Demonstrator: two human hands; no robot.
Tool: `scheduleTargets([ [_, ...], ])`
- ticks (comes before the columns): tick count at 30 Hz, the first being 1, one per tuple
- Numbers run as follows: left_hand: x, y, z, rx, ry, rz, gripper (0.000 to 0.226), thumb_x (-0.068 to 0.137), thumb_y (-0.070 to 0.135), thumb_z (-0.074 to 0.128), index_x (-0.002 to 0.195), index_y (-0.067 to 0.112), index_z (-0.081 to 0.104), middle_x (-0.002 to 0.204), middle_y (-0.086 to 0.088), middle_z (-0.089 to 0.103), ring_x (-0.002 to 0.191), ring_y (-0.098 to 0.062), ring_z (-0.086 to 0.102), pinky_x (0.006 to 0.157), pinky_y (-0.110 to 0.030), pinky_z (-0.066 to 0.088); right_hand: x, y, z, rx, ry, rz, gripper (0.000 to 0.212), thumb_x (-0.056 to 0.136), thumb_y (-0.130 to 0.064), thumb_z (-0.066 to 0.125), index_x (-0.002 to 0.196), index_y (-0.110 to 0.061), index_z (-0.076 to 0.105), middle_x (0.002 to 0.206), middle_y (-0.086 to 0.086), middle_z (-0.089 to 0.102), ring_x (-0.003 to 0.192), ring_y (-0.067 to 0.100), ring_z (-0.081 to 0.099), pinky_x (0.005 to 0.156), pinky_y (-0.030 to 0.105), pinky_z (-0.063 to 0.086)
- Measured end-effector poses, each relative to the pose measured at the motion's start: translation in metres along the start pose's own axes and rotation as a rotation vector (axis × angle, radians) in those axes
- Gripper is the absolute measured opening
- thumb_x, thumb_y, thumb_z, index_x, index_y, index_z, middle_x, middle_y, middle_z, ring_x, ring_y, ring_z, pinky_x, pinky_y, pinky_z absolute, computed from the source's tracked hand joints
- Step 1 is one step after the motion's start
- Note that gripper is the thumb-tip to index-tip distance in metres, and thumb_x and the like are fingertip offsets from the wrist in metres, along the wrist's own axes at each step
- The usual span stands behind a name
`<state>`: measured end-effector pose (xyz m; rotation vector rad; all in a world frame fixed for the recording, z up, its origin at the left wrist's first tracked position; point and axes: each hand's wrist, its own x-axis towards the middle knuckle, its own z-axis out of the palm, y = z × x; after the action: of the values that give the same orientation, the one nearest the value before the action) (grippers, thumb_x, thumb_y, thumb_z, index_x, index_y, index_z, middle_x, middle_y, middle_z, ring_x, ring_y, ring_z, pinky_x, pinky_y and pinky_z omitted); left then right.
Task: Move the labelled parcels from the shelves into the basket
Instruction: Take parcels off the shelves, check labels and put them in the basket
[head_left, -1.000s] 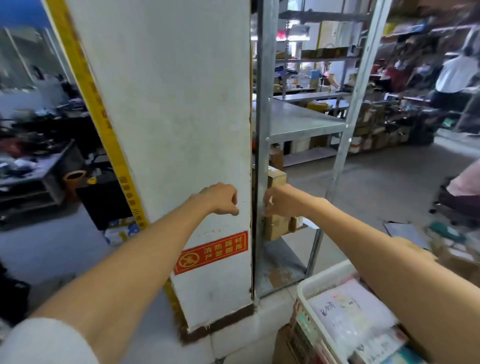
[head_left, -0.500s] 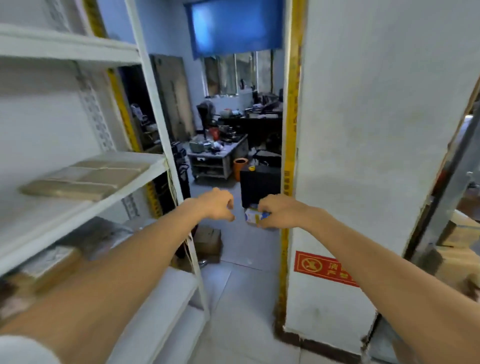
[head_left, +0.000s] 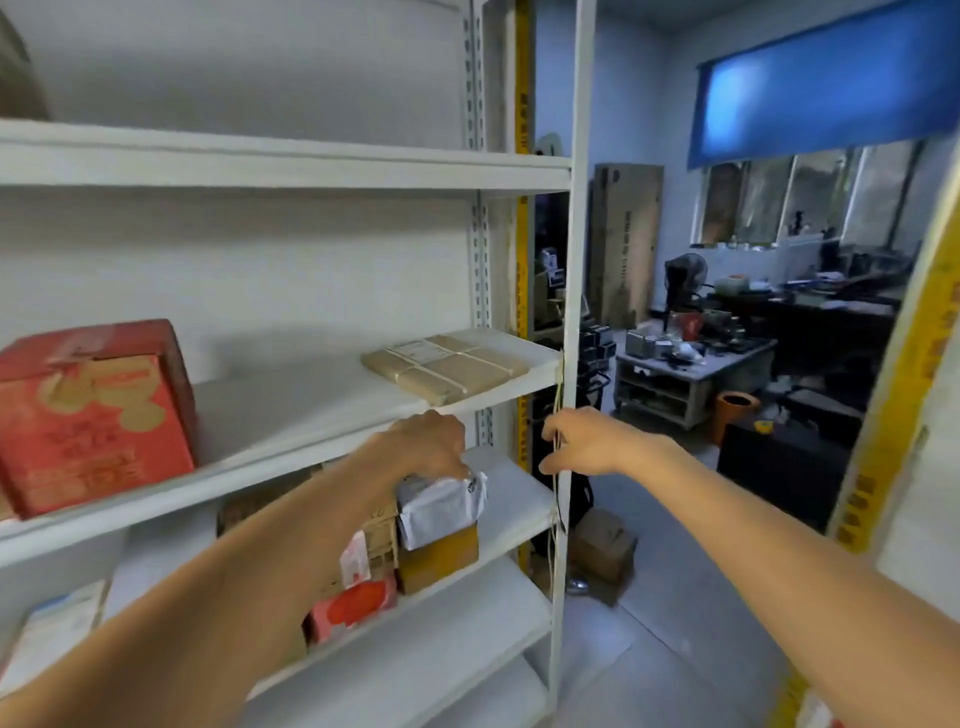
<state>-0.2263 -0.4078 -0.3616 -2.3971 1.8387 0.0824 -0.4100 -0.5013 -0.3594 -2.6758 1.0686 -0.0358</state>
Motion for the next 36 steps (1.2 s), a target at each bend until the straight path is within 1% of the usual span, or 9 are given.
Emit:
scheduleTargets([
  [3, -0.003, -0.013, 0.01, -0.018, -0.02, -0.07, 0.045, 0.086, 0.039, 0.063, 0.125, 0.017, 0.057, 0.121, -0.004, 0.061, 0.104, -0.023, 0.059, 0.087, -0.033, 0.051, 0.033, -0.009, 0.004, -0.104, -0.066, -0.106, 0.043, 0.088, -0.032, 0.068, 0.12, -0.006, 0.056, 0.119, 0.016, 0.058, 0.102, 0.028, 0.058, 0.089, 0.041, 0.05],
  [8, 0.017, -0.033, -0.008, -0.047, 0.013, -0.179, 0.047, 0.087, 0.037, 0.063, 0.129, 0.017, 0.054, 0.126, -0.005, 0.057, 0.11, -0.025, 0.056, 0.087, -0.032, 0.047, 0.084, -0.018, -0.016, -0.156, -0.046, -0.24, 0.05, 0.089, -0.034, 0.065, 0.13, -0.012, 0.047, 0.123, 0.008, 0.053, 0.108, 0.026, 0.054, 0.089, 0.037, 0.048],
  [12, 0.053, -0.048, -0.028, -0.09, 0.021, -0.247, 0.053, 0.087, 0.036, 0.065, 0.135, 0.02, 0.049, 0.134, -0.005, 0.051, 0.117, -0.025, 0.052, 0.092, -0.031, 0.043, 0.136, -0.011, -0.029, -0.186, -0.013, -0.279, 0.03, 0.088, -0.033, 0.066, 0.107, -0.015, 0.052, 0.108, 0.005, 0.057, 0.096, 0.022, 0.055, 0.077, 0.034, 0.047],
  [19, 0.095, -0.073, -0.047, -0.13, 0.07, -0.324, 0.047, 0.087, 0.038, 0.065, 0.129, 0.02, 0.053, 0.131, -0.005, 0.053, 0.115, -0.027, 0.054, 0.092, -0.032, 0.044, 0.205, 0.01, -0.045, -0.237, -0.024, -0.281, 0.05, 0.088, -0.037, 0.065, 0.129, -0.011, 0.052, 0.124, 0.009, 0.056, 0.111, 0.026, 0.054, 0.092, 0.037, 0.048],
  [22, 0.108, -0.079, -0.048, -0.149, 0.062, -0.36, 0.048, 0.086, 0.039, 0.066, 0.128, 0.02, 0.054, 0.131, -0.005, 0.053, 0.115, -0.027, 0.054, 0.09, -0.032, 0.044, 0.23, 0.015, -0.055, -0.22, -0.036, -0.293, 0.045, 0.088, -0.036, 0.063, 0.127, -0.014, 0.053, 0.122, 0.009, 0.057, 0.108, 0.026, 0.055, 0.086, 0.035, 0.047],
  [26, 0.129, -0.087, -0.044, -0.184, 0.075, -0.411, 0.048, 0.087, 0.037, 0.065, 0.128, 0.017, 0.055, 0.129, -0.007, 0.057, 0.113, -0.026, 0.056, 0.091, -0.031, 0.045, 0.26, 0.024, -0.057, -0.221, -0.06, -0.298, 0.041, 0.088, -0.037, 0.061, 0.122, -0.016, 0.057, 0.119, 0.007, 0.059, 0.105, 0.025, 0.058, 0.091, 0.039, 0.049],
  [31, 0.146, -0.086, -0.035, -0.219, 0.046, -0.525, 0.05, 0.086, 0.039, 0.066, 0.128, 0.015, 0.054, 0.128, -0.007, 0.057, 0.112, -0.027, 0.057, 0.095, -0.037, 0.047, 0.288, 0.038, -0.055, -0.242, -0.087, -0.324, 0.051, 0.087, -0.052, 0.062, 0.124, -0.016, 0.056, 0.12, 0.005, 0.059, 0.106, 0.025, 0.058, 0.092, 0.039, 0.05],
  [35, 0.159, -0.088, -0.031, -0.253, 0.078, -0.596, 0.052, 0.09, 0.04, 0.06, 0.134, 0.016, 0.049, 0.133, -0.008, 0.052, 0.116, -0.027, 0.053, 0.094, -0.036, 0.046, 0.312, 0.051, -0.051, -0.208, -0.077, -0.337, 0.024, 0.093, -0.046, 0.056, 0.091, -0.022, 0.057, 0.107, 0.006, 0.057, 0.096, 0.027, 0.06, 0.08, 0.036, 0.051],
  [36, 0.163, -0.088, -0.03, -0.267, 0.084, -0.608, 0.051, 0.09, 0.04, 0.059, 0.135, 0.017, 0.048, 0.134, -0.008, 0.051, 0.116, -0.027, 0.053, 0.094, -0.036, 0.046, 0.319, 0.054, -0.049, -0.187, -0.059, -0.333, 0.023, 0.095, -0.043, 0.052, 0.09, -0.021, 0.055, 0.108, 0.009, 0.053, 0.096, 0.028, 0.06, 0.079, 0.037, 0.049],
])
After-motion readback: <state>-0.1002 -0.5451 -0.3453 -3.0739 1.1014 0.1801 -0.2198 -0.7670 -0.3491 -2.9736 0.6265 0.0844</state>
